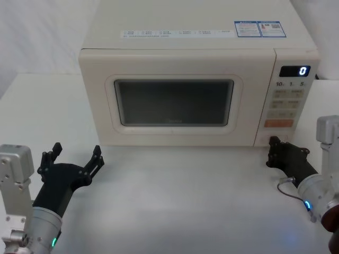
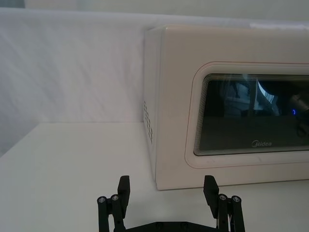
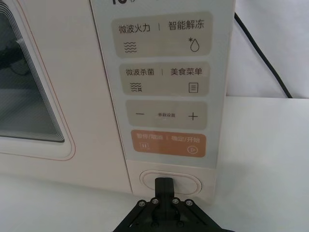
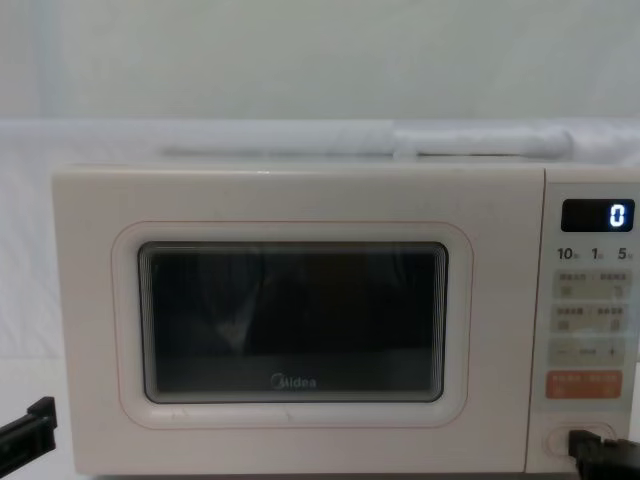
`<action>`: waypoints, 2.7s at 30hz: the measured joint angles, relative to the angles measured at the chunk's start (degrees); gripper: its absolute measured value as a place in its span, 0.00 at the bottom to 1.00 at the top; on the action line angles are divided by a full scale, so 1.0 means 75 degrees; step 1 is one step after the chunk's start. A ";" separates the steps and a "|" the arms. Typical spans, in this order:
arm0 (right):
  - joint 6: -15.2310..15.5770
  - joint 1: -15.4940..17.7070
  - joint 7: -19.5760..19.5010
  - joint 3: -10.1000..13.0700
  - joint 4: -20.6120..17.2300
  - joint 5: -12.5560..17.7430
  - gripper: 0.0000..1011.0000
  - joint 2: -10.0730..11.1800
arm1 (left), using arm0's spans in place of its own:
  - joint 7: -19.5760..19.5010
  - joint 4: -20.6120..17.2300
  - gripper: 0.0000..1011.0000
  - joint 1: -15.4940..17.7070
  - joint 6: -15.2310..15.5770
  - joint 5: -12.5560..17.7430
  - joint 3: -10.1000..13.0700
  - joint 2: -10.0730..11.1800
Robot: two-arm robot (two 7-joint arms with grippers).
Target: Press the button to open the microwave door with one hand; close the microwave door with the other hand.
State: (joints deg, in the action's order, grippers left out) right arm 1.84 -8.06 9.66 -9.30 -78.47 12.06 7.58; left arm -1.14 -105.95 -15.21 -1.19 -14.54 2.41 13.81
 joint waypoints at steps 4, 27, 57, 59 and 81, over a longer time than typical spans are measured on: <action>-0.0020 -0.0040 0.0001 -0.0001 0.0053 -0.0010 0.00 -0.0027 | 0.0000 0.0000 0.99 0.0000 0.0000 0.0000 0.0000 0.0000; -0.0018 -0.0098 -0.0140 0.0048 0.0110 -0.0232 0.00 -0.0099 | 0.0000 0.0000 0.99 0.0000 0.0000 0.0000 0.0000 0.0000; -0.0159 -0.0510 -0.0038 0.0107 0.0784 -0.0277 0.00 -0.0223 | 0.0000 -0.0001 0.99 0.0000 0.0000 0.0000 0.0000 0.0000; -0.0169 -0.0539 -0.0037 0.0109 0.0822 -0.0277 0.00 -0.0228 | 0.0000 0.0000 0.99 0.0001 0.0000 0.0000 -0.0001 0.0001; -0.0189 -0.0513 0.0039 0.0099 0.0662 -0.0242 0.00 -0.0201 | 0.0000 0.0000 0.99 0.0000 0.0000 0.0000 0.0000 0.0000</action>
State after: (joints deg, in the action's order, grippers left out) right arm 0.42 -11.91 9.96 -8.56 -73.51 10.24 6.07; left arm -1.14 -105.95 -15.21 -1.19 -14.54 2.41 13.81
